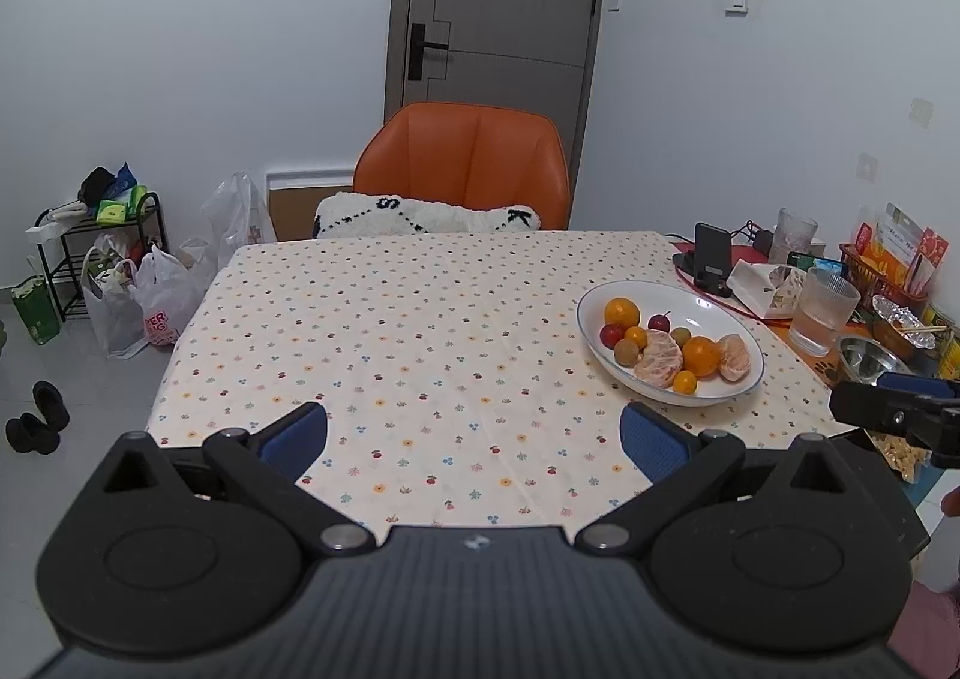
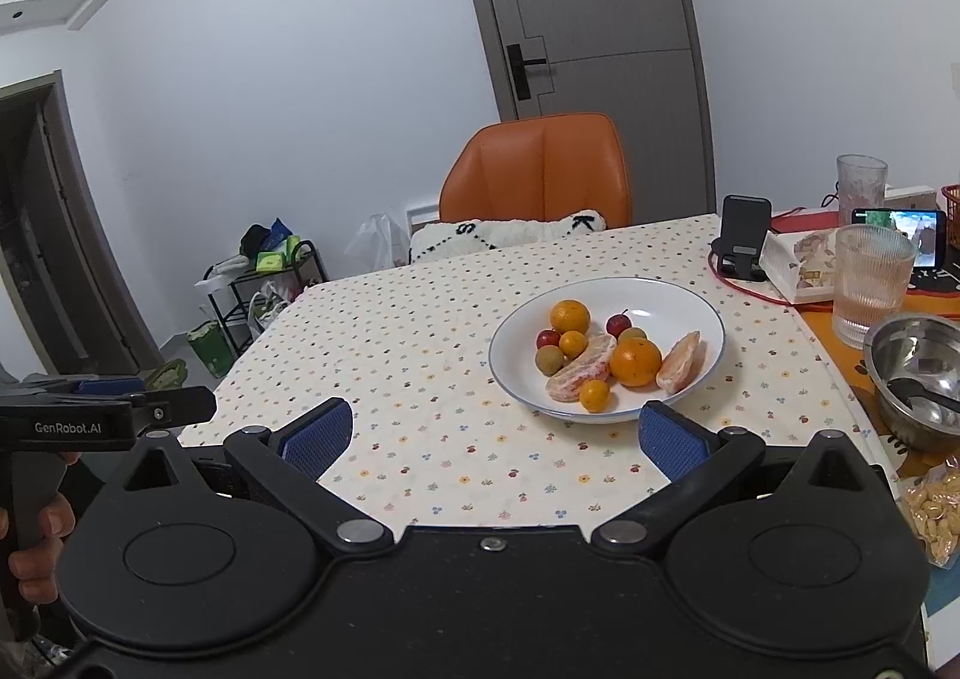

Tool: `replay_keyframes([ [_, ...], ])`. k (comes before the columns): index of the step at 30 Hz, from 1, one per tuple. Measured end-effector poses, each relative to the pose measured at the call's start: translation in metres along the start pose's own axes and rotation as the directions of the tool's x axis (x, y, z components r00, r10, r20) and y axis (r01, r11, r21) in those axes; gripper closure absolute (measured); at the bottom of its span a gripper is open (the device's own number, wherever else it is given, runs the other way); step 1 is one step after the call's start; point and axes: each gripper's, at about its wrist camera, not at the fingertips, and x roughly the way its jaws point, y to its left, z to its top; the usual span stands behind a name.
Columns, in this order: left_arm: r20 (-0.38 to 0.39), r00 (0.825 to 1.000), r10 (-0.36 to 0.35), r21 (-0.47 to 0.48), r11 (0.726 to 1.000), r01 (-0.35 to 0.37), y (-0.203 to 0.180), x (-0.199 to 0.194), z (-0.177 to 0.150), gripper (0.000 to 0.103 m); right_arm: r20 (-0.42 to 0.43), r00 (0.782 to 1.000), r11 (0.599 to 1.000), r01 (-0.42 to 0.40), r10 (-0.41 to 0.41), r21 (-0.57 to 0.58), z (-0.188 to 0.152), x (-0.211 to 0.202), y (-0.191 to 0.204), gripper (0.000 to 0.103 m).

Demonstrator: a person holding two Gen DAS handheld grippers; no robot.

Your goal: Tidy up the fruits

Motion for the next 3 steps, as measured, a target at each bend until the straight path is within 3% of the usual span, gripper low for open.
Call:
replay_keyframes([
  [3, -0.004, 1.000, -0.003, -0.002, 1.000, 0.003, 0.0006, 0.0056, 0.0037, 0.000, -0.006, 1.000, 1.000, 0.006, -0.006, 0.004, 0.0020, 0.0049, -0.0029, 0.000],
])
